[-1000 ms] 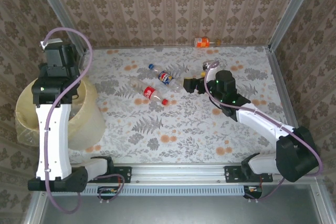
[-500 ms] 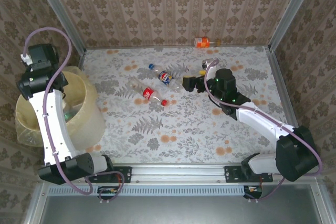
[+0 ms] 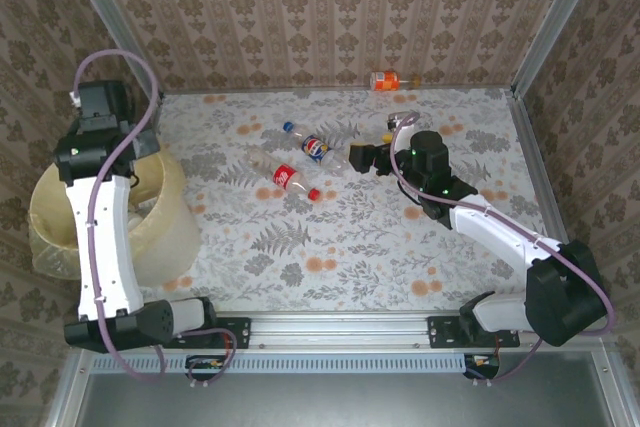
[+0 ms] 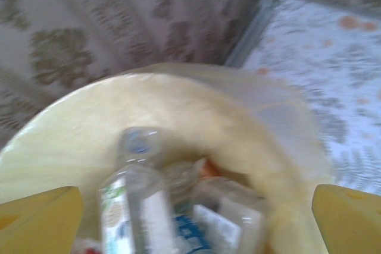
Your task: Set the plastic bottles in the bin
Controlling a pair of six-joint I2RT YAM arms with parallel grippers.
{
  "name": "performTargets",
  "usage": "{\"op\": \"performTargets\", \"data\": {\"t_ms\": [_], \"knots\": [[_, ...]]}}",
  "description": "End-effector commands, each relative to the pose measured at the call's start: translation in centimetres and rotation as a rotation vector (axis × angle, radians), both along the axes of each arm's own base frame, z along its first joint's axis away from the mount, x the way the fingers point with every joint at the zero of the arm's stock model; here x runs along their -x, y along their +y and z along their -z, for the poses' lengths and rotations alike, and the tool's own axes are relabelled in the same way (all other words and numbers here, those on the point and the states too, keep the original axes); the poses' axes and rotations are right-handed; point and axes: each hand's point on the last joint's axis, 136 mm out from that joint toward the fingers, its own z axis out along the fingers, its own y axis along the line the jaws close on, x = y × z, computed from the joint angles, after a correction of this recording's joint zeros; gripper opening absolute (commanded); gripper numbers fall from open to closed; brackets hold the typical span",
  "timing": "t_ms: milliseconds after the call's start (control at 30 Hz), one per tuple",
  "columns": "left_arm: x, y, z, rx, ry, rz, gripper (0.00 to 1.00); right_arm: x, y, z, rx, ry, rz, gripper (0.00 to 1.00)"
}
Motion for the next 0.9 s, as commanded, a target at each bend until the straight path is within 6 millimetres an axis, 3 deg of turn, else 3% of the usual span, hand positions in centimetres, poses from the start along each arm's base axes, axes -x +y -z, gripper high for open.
{"op": "performTargets", "data": {"t_ms": [0, 100, 233, 400, 500, 867], "knots": [[-2.1, -4.7, -1.7, 0.069, -0.143, 0.132, 1.0, -0.9, -0.9, 0.1, -0.023, 0.028, 0.075, 1.0], [-4.1, -9.3, -1.3, 0.115, -0.199, 0.239, 1.0, -0.7, -1.0, 0.3, -0.039, 0.037, 0.083, 1.0], [-6.4, -14.9, 0.6, 0.172, -0.213, 0.342, 1.0, -0.1, -1.5, 0.8, -0.03, 0.048, 0.093, 1.0], [-8.3, -20.7, 4.7, 0.266, -0.155, 0.411, 1.0, 0.7, -2.4, 1.1, -0.007, 0.036, 0.113, 1.0], [-9.1, -23.2, 8.6, 0.375, -0.086, 0.399, 1.0, 1.1, -2.9, 1.4, 0.009, 0.032, 0.127, 1.0], [-8.8, -24.4, 20.0, 0.589, 0.128, 0.154, 1.0, 1.7, -4.1, 2.2, 0.047, 0.035, 0.16, 1.0]]}}
